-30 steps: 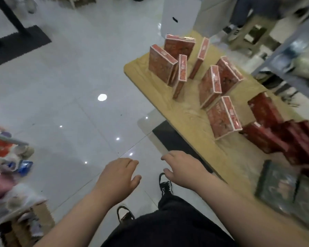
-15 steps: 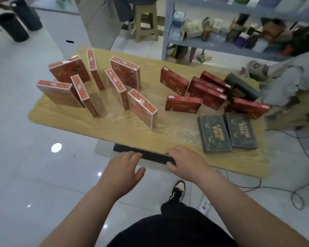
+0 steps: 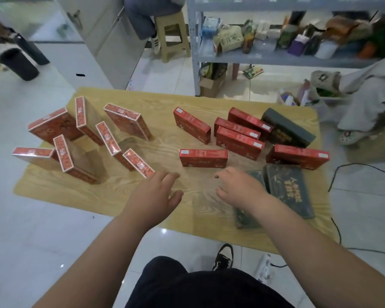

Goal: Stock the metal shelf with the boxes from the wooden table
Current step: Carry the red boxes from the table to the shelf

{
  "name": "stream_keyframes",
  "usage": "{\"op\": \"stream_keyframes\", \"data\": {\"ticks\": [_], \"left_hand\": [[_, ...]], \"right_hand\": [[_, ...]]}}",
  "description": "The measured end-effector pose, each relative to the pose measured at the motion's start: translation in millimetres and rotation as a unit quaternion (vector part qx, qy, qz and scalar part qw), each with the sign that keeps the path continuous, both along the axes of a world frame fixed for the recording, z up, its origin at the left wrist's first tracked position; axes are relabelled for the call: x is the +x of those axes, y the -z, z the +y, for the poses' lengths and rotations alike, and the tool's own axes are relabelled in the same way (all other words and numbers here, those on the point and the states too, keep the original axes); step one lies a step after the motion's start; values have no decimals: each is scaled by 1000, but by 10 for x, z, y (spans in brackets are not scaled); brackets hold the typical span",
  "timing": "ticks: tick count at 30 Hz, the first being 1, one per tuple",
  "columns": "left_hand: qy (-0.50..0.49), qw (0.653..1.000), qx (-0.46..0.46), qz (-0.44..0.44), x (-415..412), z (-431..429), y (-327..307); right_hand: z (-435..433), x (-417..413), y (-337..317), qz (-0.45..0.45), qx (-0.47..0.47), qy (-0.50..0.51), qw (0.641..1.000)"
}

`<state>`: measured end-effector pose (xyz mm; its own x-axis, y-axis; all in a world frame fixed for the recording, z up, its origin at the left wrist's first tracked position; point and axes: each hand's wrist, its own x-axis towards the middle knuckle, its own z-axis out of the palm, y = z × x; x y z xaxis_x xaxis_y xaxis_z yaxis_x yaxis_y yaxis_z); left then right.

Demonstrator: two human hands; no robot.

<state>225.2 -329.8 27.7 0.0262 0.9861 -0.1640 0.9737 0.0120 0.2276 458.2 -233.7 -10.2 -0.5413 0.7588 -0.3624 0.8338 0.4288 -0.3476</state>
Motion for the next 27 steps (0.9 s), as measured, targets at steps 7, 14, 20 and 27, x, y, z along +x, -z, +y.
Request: {"op": "stream_keyframes", "data": {"ticks": [7, 14, 20, 27], "left_hand": [[2, 1000, -13, 7, -326, 956, 76], [31, 996, -81, 23, -711, 2094, 411], [90, 991, -88, 36, -834, 2832, 839], [135, 981, -96, 104, -806, 3232, 1214]], "right_hand": [[507, 3, 223, 28, 12, 93, 995], [852, -155, 449, 20, -42, 209, 977], [1042, -296, 593, -21, -73, 252, 965], [916, -292, 711, 48, -98, 311, 944]]}}
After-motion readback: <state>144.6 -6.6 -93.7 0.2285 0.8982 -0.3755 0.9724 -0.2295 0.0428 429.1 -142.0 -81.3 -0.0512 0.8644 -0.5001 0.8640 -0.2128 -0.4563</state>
